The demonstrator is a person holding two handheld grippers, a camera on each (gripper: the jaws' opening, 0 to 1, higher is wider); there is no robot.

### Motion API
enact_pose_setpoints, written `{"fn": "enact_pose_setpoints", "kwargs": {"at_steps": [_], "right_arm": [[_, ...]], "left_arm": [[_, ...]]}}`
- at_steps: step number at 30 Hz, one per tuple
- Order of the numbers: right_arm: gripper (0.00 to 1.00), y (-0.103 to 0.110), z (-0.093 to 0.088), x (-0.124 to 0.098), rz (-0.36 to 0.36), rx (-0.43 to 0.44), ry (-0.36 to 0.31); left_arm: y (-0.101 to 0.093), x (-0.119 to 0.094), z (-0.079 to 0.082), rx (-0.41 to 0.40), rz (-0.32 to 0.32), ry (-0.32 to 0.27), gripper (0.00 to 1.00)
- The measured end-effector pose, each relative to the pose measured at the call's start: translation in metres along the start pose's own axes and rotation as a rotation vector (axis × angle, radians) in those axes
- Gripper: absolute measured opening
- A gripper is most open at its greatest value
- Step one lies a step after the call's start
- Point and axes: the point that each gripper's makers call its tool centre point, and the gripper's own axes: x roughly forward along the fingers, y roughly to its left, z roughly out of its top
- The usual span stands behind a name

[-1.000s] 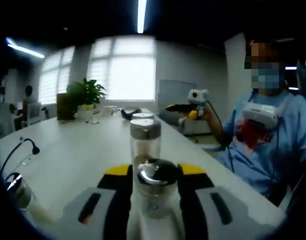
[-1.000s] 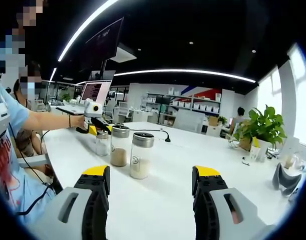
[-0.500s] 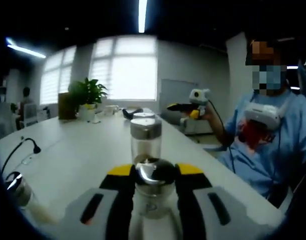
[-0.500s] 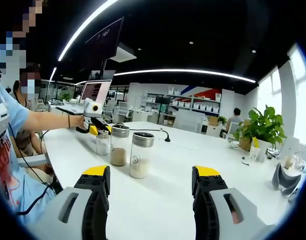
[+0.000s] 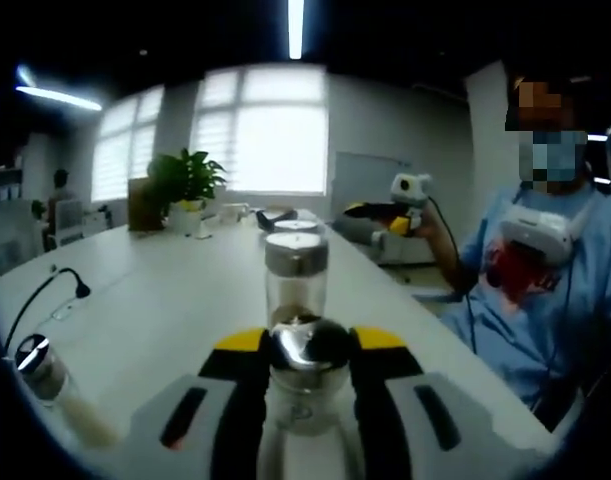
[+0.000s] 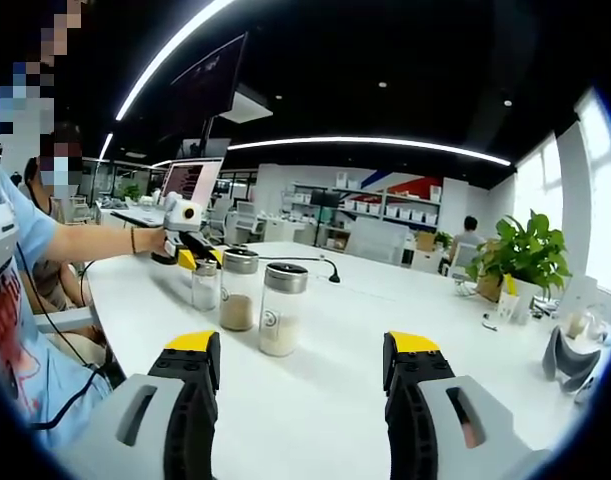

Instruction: Rotate the seasoning bottle until the label or dispensing opening points toward the visible target arrow and the bottle remains upright within the marked orientation range

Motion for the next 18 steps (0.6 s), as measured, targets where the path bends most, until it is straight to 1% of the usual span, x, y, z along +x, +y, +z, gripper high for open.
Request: {"fn": "enact_pose_setpoints", "kwargs": {"at_steps": [4,10,12,13,18], "right_arm": [[0.67,0.0003,0.0001,-0.0003,0.001,0.0,0.0],[0.67,0.0003,0.0,-0.0007,0.0,0.002,-0.001],[0.67,0.0005,0.0004,-0.0007,0.0,0.001,-0.002],[0.67,0.0006,0.0005,-0.0007,0.0,0.001,-0.002],[0.67,0.0011,0.0,-0.0001,0.001,0.002,0.0]], "left_arm": [[0.0006,-0.0003,-0.0004,-0.016,0.035,0.007,0.33],[0.0025,0.0005,-0.0014,-0.057,0.116,0.029,0.33],[0.0031,0.0004,-0.0021,-0.07,0.142,0.029,0.33],[0.0044,0.0,-0.0029,-0.089,0.16,0.03,0.33],[0.0059,-0.0005,-0.0033,-0.104,0.202,0.025,0.33]]}}
